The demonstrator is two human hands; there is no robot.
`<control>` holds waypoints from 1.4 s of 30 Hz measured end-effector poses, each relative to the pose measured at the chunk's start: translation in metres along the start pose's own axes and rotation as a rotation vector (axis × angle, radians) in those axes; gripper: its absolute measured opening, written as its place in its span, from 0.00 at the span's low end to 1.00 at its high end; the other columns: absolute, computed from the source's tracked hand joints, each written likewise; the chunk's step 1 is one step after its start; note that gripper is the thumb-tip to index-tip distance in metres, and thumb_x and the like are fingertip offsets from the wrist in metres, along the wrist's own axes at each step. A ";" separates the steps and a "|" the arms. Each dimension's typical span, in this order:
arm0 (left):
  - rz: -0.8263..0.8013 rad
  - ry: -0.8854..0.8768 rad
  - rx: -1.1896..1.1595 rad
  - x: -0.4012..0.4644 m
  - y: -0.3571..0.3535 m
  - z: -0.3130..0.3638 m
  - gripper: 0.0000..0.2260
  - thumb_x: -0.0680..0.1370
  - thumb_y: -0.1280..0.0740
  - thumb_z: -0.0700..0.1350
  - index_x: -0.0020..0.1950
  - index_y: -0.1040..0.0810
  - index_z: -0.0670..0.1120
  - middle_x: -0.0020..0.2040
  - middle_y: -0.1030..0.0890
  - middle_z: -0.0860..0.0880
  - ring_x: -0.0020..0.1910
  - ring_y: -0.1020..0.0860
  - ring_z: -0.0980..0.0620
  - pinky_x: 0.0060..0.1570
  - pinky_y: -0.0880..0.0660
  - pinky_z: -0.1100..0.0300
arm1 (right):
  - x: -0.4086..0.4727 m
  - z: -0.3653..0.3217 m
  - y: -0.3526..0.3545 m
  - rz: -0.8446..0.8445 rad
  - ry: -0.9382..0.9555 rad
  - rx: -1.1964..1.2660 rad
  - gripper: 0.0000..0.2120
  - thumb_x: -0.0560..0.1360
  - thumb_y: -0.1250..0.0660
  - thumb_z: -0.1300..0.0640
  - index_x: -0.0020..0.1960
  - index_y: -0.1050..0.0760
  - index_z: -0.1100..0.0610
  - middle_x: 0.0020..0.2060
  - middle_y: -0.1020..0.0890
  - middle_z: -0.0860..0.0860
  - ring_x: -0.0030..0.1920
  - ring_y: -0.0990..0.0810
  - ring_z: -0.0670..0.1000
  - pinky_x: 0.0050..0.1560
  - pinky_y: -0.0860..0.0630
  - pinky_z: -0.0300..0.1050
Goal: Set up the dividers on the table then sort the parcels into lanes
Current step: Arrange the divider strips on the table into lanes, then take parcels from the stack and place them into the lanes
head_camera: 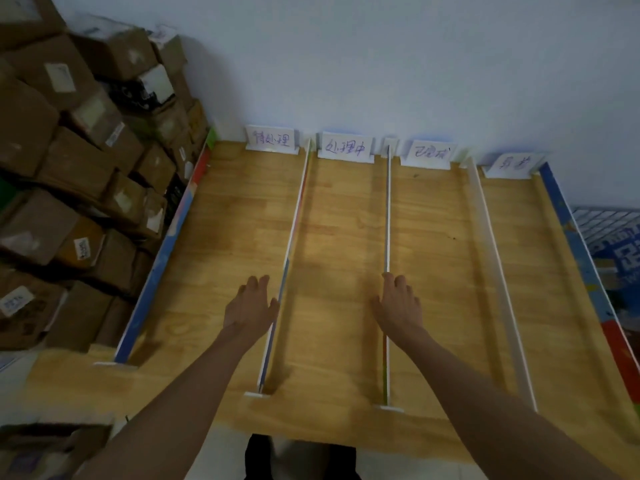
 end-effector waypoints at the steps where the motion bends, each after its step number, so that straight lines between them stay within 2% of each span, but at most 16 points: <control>1: 0.037 -0.011 0.019 -0.002 0.016 0.000 0.23 0.82 0.42 0.53 0.76 0.39 0.49 0.71 0.33 0.47 0.66 0.30 0.47 0.55 0.25 0.50 | 0.001 -0.010 0.013 0.043 0.039 -0.040 0.23 0.79 0.41 0.50 0.72 0.39 0.54 0.65 0.30 0.55 0.64 0.28 0.59 0.62 0.31 0.55; 4: 0.126 -0.022 0.034 -0.011 0.063 -0.007 0.23 0.83 0.45 0.54 0.76 0.37 0.49 0.75 0.36 0.49 0.70 0.34 0.46 0.62 0.30 0.49 | 0.005 -0.049 0.044 0.140 0.187 -0.092 0.23 0.80 0.43 0.47 0.73 0.37 0.51 0.68 0.31 0.53 0.67 0.31 0.57 0.70 0.39 0.57; 7: 0.224 0.001 -0.003 -0.034 0.108 -0.025 0.22 0.83 0.45 0.55 0.75 0.34 0.47 0.74 0.33 0.47 0.69 0.32 0.44 0.64 0.30 0.47 | 0.002 -0.093 0.067 0.185 0.325 -0.102 0.23 0.80 0.45 0.46 0.73 0.36 0.51 0.71 0.31 0.51 0.70 0.33 0.57 0.72 0.43 0.59; 11: 0.365 0.059 0.084 -0.071 0.156 -0.055 0.21 0.83 0.46 0.56 0.73 0.33 0.48 0.72 0.32 0.47 0.67 0.29 0.44 0.63 0.30 0.46 | -0.014 -0.158 0.088 0.222 0.482 -0.097 0.22 0.81 0.45 0.46 0.73 0.35 0.51 0.71 0.30 0.51 0.70 0.32 0.56 0.72 0.42 0.60; 16: 0.416 0.182 0.065 -0.112 0.194 -0.103 0.23 0.83 0.48 0.56 0.76 0.36 0.48 0.75 0.36 0.48 0.72 0.34 0.44 0.69 0.35 0.46 | -0.046 -0.233 0.104 0.216 0.644 -0.076 0.22 0.81 0.46 0.47 0.73 0.35 0.52 0.69 0.29 0.52 0.69 0.32 0.57 0.71 0.40 0.58; 20: 0.477 0.209 0.087 -0.142 0.226 -0.130 0.20 0.83 0.47 0.54 0.71 0.32 0.47 0.70 0.31 0.46 0.67 0.30 0.43 0.63 0.32 0.46 | -0.073 -0.286 0.114 0.225 0.739 -0.083 0.20 0.81 0.46 0.47 0.70 0.32 0.53 0.65 0.25 0.54 0.65 0.28 0.58 0.68 0.36 0.57; 24: 0.560 0.189 0.141 -0.163 0.274 -0.145 0.18 0.83 0.46 0.52 0.70 0.32 0.47 0.70 0.31 0.46 0.68 0.31 0.44 0.63 0.32 0.48 | -0.101 -0.341 0.140 0.282 0.824 -0.057 0.16 0.80 0.46 0.48 0.64 0.31 0.54 0.61 0.23 0.55 0.61 0.25 0.59 0.64 0.33 0.56; 28: 0.651 0.140 0.129 -0.168 0.337 -0.163 0.19 0.82 0.47 0.54 0.70 0.31 0.48 0.71 0.30 0.47 0.70 0.31 0.45 0.65 0.32 0.46 | -0.126 -0.397 0.170 0.322 0.861 -0.002 0.15 0.81 0.46 0.48 0.62 0.31 0.55 0.60 0.24 0.56 0.62 0.26 0.60 0.63 0.34 0.56; 32: 0.725 0.062 0.227 -0.181 0.400 -0.185 0.23 0.79 0.51 0.59 0.66 0.28 0.47 0.67 0.27 0.46 0.63 0.27 0.44 0.58 0.25 0.45 | -0.158 -0.457 0.188 0.336 0.903 0.048 0.19 0.81 0.46 0.48 0.68 0.33 0.56 0.62 0.24 0.57 0.63 0.27 0.60 0.64 0.33 0.56; 34: 0.763 0.049 0.205 -0.192 0.424 -0.210 0.21 0.81 0.46 0.55 0.68 0.28 0.46 0.67 0.27 0.45 0.63 0.27 0.43 0.59 0.27 0.44 | -0.177 -0.487 0.193 0.330 0.910 0.069 0.20 0.81 0.46 0.47 0.68 0.33 0.57 0.62 0.24 0.57 0.63 0.27 0.61 0.64 0.32 0.58; 37: 0.820 0.126 0.150 -0.207 0.445 -0.272 0.19 0.82 0.44 0.52 0.69 0.28 0.45 0.68 0.27 0.44 0.63 0.27 0.42 0.60 0.27 0.44 | -0.208 -0.531 0.195 0.303 0.926 0.101 0.20 0.82 0.46 0.47 0.69 0.34 0.56 0.63 0.24 0.58 0.64 0.26 0.61 0.64 0.31 0.59; 39: 0.832 0.207 0.078 -0.211 0.452 -0.317 0.20 0.82 0.44 0.53 0.69 0.28 0.44 0.68 0.27 0.42 0.64 0.27 0.40 0.61 0.28 0.44 | -0.226 -0.560 0.190 0.258 0.926 0.150 0.21 0.83 0.48 0.47 0.71 0.35 0.56 0.65 0.25 0.58 0.64 0.26 0.61 0.61 0.29 0.55; 41: 0.799 0.297 0.050 -0.213 0.452 -0.353 0.21 0.82 0.45 0.54 0.69 0.29 0.43 0.68 0.28 0.41 0.66 0.29 0.39 0.63 0.30 0.42 | -0.238 -0.585 0.183 0.186 0.911 0.232 0.22 0.83 0.49 0.46 0.73 0.37 0.56 0.68 0.27 0.58 0.65 0.27 0.60 0.55 0.30 0.51; 42: 0.769 0.346 0.035 -0.212 0.449 -0.369 0.22 0.82 0.45 0.55 0.70 0.30 0.42 0.69 0.29 0.40 0.67 0.31 0.38 0.65 0.32 0.41 | -0.240 -0.597 0.179 0.133 0.893 0.282 0.23 0.83 0.50 0.46 0.74 0.38 0.56 0.69 0.28 0.58 0.66 0.27 0.60 0.56 0.31 0.50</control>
Point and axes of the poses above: each hand's wrist, its own x-axis towards the middle knuckle, its own y-axis out of the back of the hand, z = x × y, the point moved 7 cm from there along x, towards the middle knuckle
